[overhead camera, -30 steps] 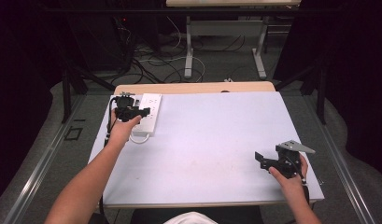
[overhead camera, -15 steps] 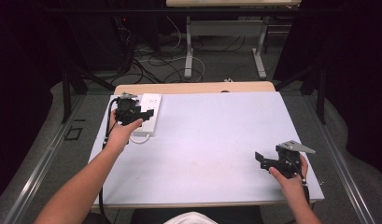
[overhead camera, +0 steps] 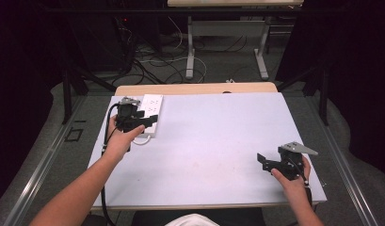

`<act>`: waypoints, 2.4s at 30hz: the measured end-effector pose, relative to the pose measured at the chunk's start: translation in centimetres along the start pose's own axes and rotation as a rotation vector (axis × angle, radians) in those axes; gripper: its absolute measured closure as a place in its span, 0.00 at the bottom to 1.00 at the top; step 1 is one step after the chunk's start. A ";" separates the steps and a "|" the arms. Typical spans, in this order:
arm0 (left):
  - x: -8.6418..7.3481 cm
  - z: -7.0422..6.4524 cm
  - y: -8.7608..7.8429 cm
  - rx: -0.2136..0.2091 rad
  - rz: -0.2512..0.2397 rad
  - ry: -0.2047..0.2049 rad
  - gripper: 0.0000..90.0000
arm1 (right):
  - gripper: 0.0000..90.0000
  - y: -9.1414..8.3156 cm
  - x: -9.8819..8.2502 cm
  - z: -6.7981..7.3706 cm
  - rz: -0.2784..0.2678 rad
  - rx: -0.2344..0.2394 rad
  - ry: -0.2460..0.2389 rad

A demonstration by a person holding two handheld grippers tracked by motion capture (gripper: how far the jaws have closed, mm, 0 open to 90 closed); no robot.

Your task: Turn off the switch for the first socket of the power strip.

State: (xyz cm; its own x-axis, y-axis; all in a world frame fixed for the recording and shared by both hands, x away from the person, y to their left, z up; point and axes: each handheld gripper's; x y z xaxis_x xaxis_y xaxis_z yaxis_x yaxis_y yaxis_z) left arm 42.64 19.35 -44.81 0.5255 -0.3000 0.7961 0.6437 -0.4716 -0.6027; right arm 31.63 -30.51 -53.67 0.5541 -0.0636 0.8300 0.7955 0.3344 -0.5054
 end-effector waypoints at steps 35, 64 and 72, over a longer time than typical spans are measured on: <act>-5.5 -3.0 -5.0 -0.021 -0.031 0.013 0.00 | 0.08 -0.1 0.0 -0.1 -0.014 -0.007 -0.005; -12.3 0.2 -5.1 0.046 -0.043 -0.178 0.00 | 0.08 -0.2 0.0 -0.1 0.003 -0.011 0.000; -13.4 1.0 -4.9 0.056 -0.049 -0.198 0.00 | 0.08 -0.1 0.0 -0.1 0.000 -0.004 0.000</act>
State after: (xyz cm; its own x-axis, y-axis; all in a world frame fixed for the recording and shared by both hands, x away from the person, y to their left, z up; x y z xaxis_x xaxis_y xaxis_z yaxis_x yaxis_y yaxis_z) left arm 33.01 26.50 -52.63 0.5884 -0.1070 0.8015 0.6982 -0.4328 -0.5703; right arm 31.53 -30.68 -53.66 0.5540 -0.0639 0.8300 0.7966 0.3302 -0.5063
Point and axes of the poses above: each handheld gripper's, and its own axes: y roughly forward along the jaws, x roughly out of its top, z roughly to its left, and after that the axes turned 7 degrees about y, right-handed
